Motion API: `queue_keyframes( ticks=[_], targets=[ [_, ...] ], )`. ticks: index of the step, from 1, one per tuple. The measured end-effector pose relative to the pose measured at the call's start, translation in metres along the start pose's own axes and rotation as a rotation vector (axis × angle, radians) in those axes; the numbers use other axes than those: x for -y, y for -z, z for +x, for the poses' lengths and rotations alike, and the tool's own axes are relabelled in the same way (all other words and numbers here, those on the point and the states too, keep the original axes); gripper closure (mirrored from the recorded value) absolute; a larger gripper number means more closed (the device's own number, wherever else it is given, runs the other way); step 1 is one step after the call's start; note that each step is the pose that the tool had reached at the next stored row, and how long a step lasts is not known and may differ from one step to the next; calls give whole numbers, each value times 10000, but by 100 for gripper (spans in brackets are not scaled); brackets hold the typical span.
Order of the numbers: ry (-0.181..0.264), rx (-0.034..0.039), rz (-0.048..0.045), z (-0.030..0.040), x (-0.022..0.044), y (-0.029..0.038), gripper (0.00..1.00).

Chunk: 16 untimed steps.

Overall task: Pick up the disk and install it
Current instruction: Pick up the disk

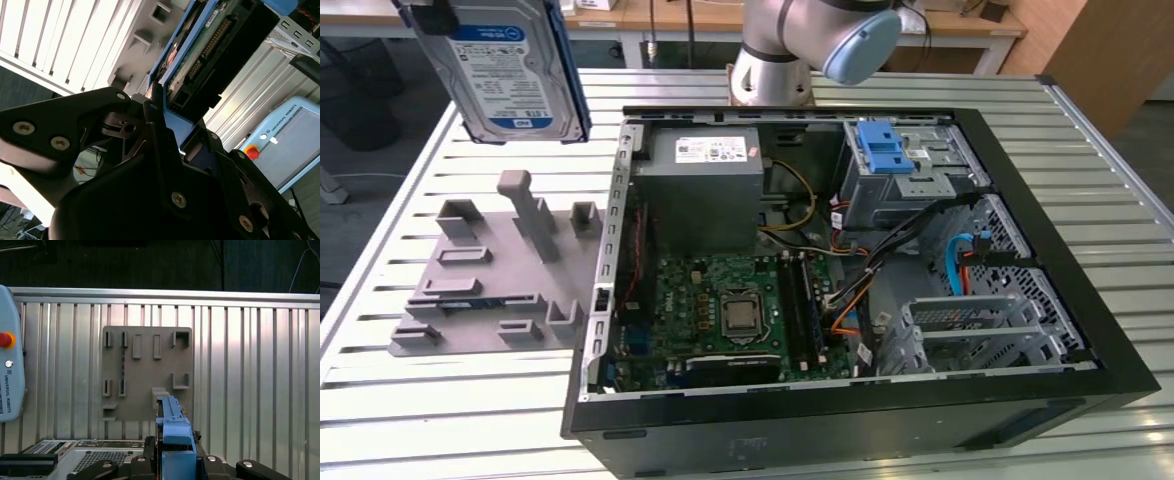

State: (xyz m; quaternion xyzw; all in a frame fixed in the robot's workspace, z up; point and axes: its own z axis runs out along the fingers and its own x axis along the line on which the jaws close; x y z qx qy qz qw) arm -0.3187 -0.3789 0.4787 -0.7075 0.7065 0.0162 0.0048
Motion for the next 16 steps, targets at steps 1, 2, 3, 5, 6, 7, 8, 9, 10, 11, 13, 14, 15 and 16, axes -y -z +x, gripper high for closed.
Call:
queue_keyframes(
  ticks=[1,2,3,5,6,7,8,9,10,11,13,14,15,16],
  targets=[
    [0,-1,0,0,17,1,64],
    [0,0,0,0,34,0,64],
    [0,0,1,0,53,1,64],
    [1,0,0,1,90,2,64],
    [0,-1,0,2,106,2,64],
    [0,0,0,3,126,2,64],
    [0,-1,-1,6,151,3,64],
    [0,0,0,10,177,3,64],
    [0,0,0,13,198,4,64],
    [0,0,0,16,215,4,64],
    [0,0,0,25,240,5,64],
    [0,0,0,29,252,5,64],
    [0,0,0,35,262,6,64],
    [0,0,0,42,274,6,64]
  ],
)
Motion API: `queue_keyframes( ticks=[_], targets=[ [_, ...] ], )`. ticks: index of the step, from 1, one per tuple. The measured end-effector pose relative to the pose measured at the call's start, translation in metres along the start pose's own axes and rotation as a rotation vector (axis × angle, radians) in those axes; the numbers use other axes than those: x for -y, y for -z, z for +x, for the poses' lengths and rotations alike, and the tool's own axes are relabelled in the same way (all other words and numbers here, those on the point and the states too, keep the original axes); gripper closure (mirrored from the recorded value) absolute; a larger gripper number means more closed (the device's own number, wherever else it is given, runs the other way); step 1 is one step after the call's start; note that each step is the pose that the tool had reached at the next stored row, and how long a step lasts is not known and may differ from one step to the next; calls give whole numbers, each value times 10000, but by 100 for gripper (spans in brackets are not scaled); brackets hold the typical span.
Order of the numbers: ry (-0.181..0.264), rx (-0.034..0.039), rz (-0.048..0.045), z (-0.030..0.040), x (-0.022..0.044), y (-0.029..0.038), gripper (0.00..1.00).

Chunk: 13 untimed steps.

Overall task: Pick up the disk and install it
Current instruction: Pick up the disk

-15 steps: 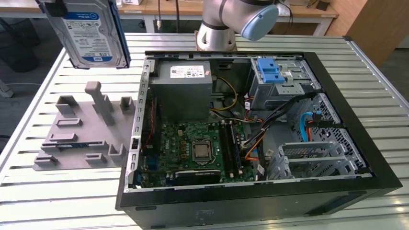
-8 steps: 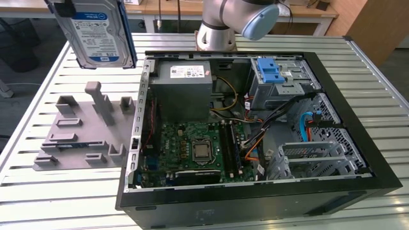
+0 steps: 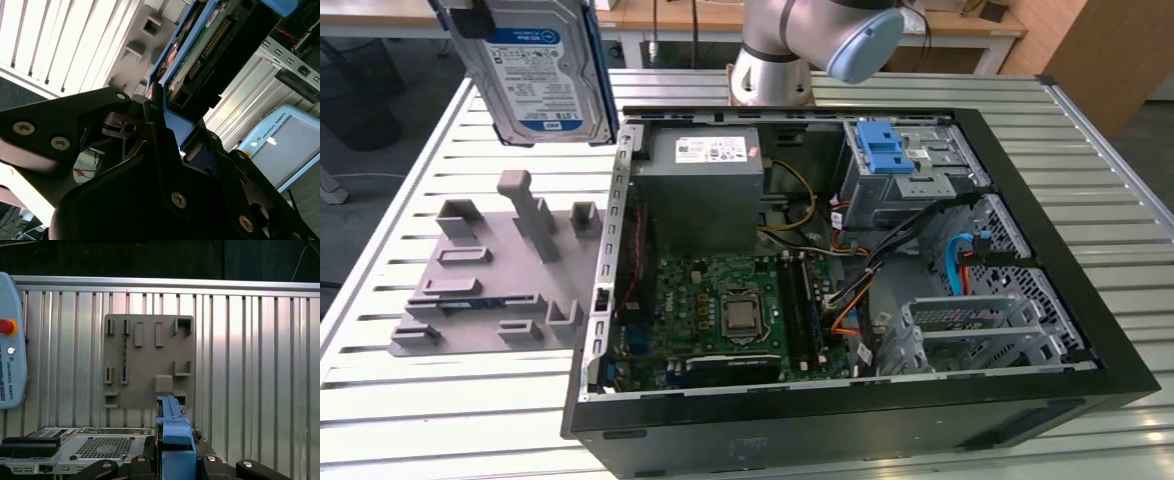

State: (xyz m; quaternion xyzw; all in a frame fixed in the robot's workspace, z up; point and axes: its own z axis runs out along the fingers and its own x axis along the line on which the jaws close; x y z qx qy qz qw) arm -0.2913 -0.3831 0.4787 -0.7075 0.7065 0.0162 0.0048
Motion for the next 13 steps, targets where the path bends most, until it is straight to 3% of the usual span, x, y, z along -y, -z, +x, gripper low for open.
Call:
queue_keyframes(
  ticks=[13],
  targets=[
    [-1,-1,-1,173,80,7,64]
  ],
)
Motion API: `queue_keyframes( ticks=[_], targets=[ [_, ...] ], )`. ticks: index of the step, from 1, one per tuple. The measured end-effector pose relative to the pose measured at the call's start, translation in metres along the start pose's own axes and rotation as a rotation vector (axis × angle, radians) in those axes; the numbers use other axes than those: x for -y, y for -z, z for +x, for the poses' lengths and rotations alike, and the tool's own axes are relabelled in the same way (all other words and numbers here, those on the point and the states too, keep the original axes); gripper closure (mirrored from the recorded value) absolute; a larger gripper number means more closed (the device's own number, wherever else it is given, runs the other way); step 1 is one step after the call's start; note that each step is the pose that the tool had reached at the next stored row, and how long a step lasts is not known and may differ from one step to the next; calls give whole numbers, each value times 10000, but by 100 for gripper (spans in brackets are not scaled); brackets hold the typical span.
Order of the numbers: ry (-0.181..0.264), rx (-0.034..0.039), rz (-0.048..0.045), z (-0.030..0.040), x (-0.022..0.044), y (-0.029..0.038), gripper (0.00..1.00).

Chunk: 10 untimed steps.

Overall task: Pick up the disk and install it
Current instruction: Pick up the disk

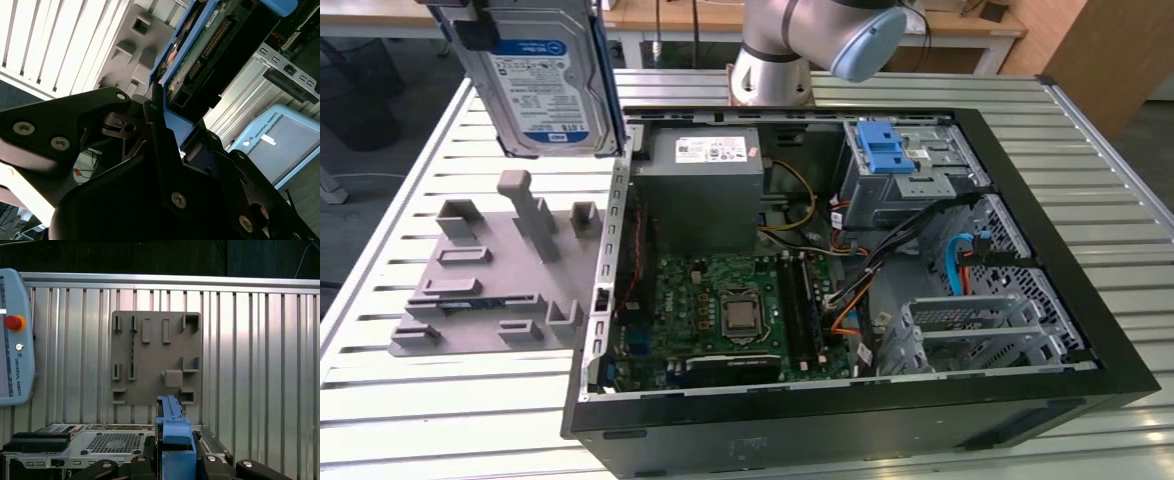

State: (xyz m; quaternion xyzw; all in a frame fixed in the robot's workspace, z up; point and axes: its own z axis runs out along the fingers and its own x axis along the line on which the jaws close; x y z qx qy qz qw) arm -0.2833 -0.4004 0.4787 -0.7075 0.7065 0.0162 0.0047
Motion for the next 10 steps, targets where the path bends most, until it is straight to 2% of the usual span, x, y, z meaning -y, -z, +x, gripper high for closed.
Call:
queue_keyframes(
  ticks=[4,10],
  targets=[
    [0,0,0,26,66,2,64],
    [0,1,1,41,216,4,64]
  ],
)
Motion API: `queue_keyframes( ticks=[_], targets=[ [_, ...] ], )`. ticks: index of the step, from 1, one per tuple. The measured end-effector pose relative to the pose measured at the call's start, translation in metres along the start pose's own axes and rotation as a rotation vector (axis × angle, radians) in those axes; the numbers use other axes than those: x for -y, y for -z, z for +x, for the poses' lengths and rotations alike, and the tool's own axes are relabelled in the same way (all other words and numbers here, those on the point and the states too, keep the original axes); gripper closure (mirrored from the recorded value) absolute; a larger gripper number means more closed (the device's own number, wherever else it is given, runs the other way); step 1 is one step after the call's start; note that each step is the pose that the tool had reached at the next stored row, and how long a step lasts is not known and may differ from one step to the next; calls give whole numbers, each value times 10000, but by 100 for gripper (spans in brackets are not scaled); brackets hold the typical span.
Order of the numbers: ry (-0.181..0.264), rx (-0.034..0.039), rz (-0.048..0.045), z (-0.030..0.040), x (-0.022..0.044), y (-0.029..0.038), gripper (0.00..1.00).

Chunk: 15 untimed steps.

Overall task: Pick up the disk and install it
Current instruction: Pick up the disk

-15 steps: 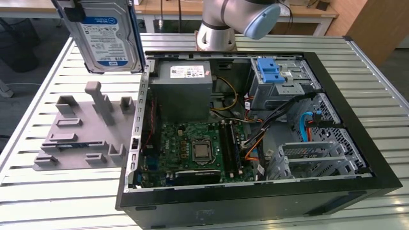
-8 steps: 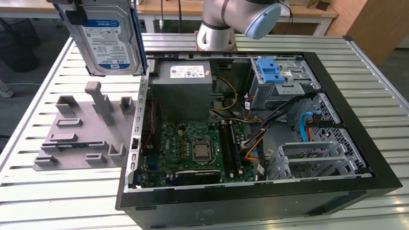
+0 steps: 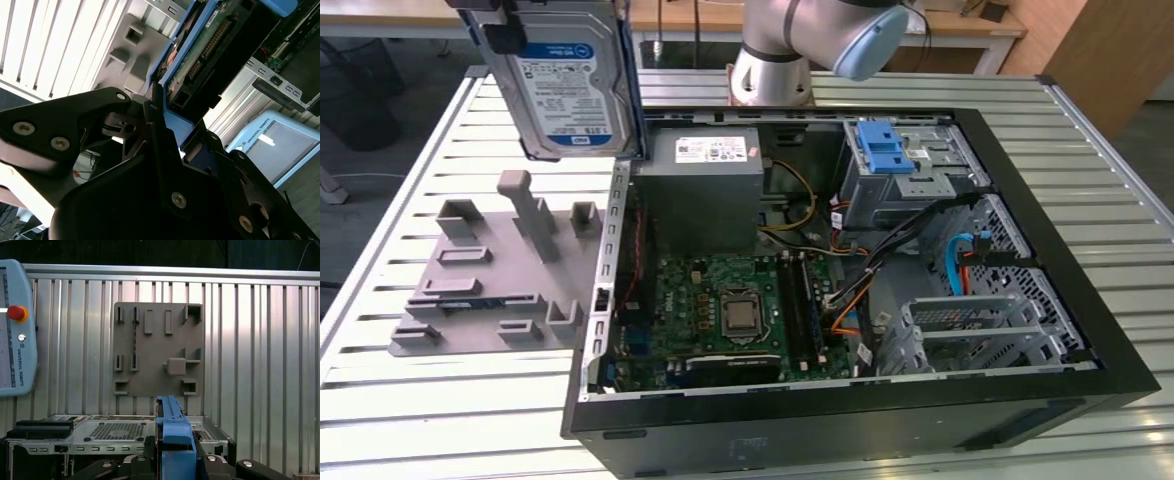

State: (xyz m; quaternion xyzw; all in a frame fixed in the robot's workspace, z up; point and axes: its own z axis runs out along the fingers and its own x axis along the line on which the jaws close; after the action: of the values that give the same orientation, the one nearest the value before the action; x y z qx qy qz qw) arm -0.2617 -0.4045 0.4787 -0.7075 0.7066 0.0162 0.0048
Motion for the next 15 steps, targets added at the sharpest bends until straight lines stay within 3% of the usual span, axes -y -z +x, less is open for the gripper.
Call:
queue_keyframes(
  ticks=[15],
  targets=[
    [1,0,0,15,310,6,64]
  ],
)
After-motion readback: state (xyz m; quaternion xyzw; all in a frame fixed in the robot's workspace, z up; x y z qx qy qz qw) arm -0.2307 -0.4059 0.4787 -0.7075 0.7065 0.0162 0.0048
